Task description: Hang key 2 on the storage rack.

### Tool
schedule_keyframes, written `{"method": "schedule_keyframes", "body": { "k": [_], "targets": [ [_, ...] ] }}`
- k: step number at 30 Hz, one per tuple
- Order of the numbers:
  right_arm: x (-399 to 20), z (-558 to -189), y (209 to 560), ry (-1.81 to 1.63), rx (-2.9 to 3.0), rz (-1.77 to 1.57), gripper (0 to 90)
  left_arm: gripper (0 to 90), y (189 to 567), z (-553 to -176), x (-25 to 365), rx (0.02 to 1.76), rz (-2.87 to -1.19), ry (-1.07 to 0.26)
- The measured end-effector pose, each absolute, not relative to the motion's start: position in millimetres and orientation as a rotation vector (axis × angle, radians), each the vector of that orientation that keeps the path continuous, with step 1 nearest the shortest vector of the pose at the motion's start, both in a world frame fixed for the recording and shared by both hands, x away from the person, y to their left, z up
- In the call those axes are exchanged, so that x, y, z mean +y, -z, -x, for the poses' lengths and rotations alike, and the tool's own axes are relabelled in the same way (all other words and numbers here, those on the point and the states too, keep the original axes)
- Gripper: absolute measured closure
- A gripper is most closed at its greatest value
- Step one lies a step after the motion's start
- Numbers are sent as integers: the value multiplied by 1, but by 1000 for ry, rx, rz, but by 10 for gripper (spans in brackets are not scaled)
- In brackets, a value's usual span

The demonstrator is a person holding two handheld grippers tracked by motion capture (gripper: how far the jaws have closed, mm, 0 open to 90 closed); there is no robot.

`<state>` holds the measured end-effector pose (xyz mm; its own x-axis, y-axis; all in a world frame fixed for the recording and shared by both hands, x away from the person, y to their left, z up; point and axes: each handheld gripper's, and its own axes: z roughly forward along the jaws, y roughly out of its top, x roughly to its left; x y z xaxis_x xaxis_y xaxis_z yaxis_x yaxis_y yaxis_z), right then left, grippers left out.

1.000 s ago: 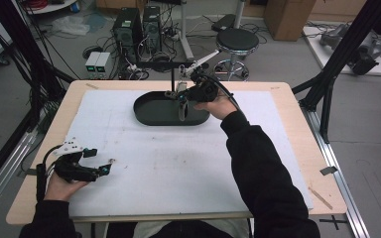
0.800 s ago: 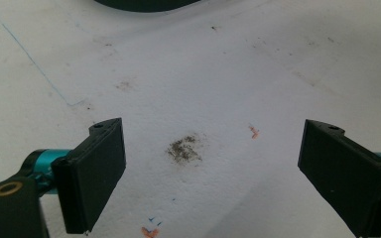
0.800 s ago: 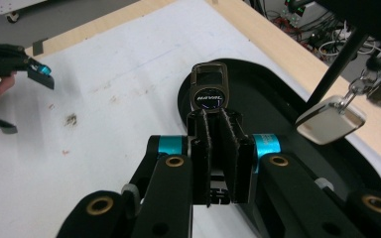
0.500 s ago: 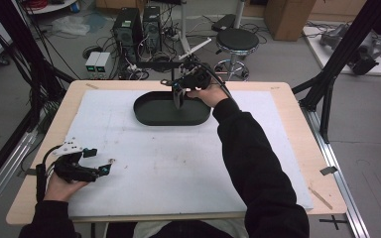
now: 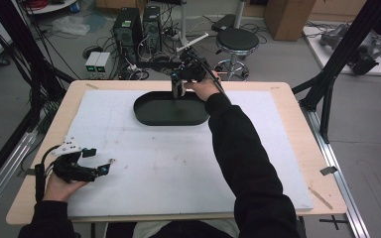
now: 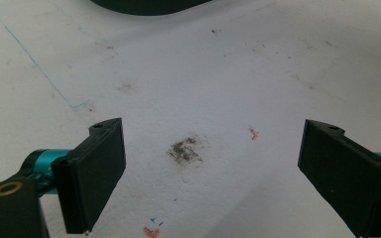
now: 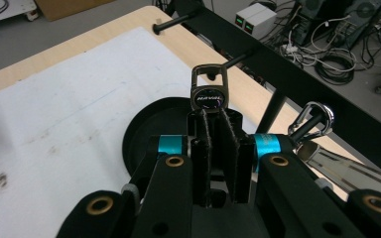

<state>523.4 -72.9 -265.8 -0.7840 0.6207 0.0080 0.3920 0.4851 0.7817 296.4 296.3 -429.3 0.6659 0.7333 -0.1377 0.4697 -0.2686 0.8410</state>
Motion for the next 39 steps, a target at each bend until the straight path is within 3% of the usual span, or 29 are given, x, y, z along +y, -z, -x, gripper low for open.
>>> {"method": "schedule_keyframes", "body": {
  "k": [35, 39],
  "targets": [
    [-38, -545, 309, -1165, 2274, -1022, 834, 117, 431, -297, 298, 944, -1925, -343],
    [-34, -543, 311, -1142, 2264, -1028, 800, 117, 431, -297, 298, 941, -1930, -343]
  ]
}}
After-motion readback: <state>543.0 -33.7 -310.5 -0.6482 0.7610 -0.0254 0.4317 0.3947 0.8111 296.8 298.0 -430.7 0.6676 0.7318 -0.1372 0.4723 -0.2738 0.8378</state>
